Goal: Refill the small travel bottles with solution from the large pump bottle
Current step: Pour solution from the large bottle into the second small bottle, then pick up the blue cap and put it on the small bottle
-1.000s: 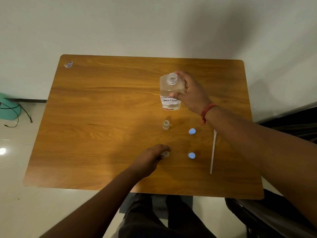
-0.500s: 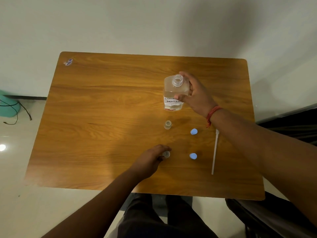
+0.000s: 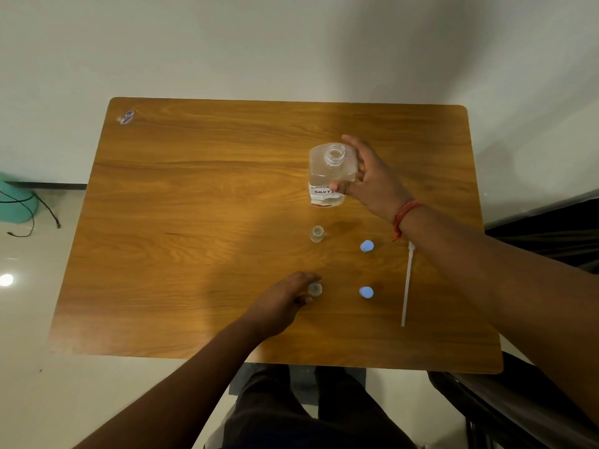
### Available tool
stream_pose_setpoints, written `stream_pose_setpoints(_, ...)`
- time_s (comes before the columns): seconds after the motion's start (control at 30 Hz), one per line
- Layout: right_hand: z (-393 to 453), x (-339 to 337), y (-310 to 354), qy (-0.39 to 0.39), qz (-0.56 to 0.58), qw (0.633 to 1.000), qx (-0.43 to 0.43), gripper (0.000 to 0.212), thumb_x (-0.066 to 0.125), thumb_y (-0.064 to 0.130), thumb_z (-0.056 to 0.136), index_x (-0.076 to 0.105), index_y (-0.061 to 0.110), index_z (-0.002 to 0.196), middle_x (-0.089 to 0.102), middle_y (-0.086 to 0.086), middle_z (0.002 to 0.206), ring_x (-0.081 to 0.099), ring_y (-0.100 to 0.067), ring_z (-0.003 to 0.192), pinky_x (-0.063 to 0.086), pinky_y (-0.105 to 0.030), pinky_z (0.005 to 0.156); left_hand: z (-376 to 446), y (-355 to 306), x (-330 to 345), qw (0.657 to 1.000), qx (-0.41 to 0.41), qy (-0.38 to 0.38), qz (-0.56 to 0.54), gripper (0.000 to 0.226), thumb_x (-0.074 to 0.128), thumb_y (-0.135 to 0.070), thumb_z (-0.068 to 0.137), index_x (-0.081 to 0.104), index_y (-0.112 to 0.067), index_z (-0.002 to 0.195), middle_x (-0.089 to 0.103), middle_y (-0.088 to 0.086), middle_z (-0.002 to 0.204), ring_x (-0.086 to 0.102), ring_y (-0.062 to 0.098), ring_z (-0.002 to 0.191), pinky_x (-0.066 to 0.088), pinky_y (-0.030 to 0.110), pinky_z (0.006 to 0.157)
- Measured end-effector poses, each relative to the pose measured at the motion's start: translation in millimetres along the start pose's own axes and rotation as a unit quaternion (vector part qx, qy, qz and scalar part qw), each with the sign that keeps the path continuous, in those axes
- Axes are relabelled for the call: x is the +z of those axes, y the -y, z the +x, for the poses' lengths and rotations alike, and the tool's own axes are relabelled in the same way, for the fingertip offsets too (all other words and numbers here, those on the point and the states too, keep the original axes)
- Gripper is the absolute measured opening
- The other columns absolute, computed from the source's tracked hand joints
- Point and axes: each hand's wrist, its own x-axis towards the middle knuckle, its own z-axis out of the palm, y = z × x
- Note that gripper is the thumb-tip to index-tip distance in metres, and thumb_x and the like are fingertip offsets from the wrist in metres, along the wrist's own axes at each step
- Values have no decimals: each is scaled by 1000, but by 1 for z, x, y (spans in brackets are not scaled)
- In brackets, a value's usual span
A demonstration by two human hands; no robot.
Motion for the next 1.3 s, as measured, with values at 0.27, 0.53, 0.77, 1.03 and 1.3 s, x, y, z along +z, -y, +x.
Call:
stream_pose_setpoints(0.27,6,3,0,-25,-17,999,-14,78,85,20,73,42,18,139,59,4,130,60,-8,117,52,-33,99,-5,3,-2,1000,-17,3,5,52,58,-9,100,46,-21,149,50,-4,149,49,13,135,44,38,112)
stream_pose_setpoints(0.53,6,7,-2,-32,-17,999,2,85,84,19,74,36,30,144,51,28,120,54,17,106,48,-8,85,-10,5,-10,1000,-23,-3,-4,56,56,-6,101,40,-18,154,45,-1,152,46,16,137,43,39,114)
stream_pose_setpoints(0.77,-1,2,-9,-16,-31,999,20,99,83,24,76,21,29,153,39,5,153,38,-8,137,37,-23,107,-11,13,-26,999,-40,-22,-5,55,56,-7,101,41,-16,153,45,-1,151,45,16,138,41,34,116)
stream_pose_setpoints(1.03,-49,-10,-56,-45,-247,967,37,47,71,30,88,57,16,130,52,-4,129,54,-19,117,46,-34,97,13,5,-43,988,-63,-135,-32,48,60,-9,99,49,-17,145,53,4,145,55,20,131,52,39,106)
stream_pose_setpoints(1.3,-92,5,-95,33,-402,914,-34,37,72,26,86,65,12,119,59,-8,113,56,-27,104,42,-30,73,53,-14,-42,987,-49,-140,-63,55,66,-8,96,48,-17,147,53,4,145,49,15,134,47,31,107)
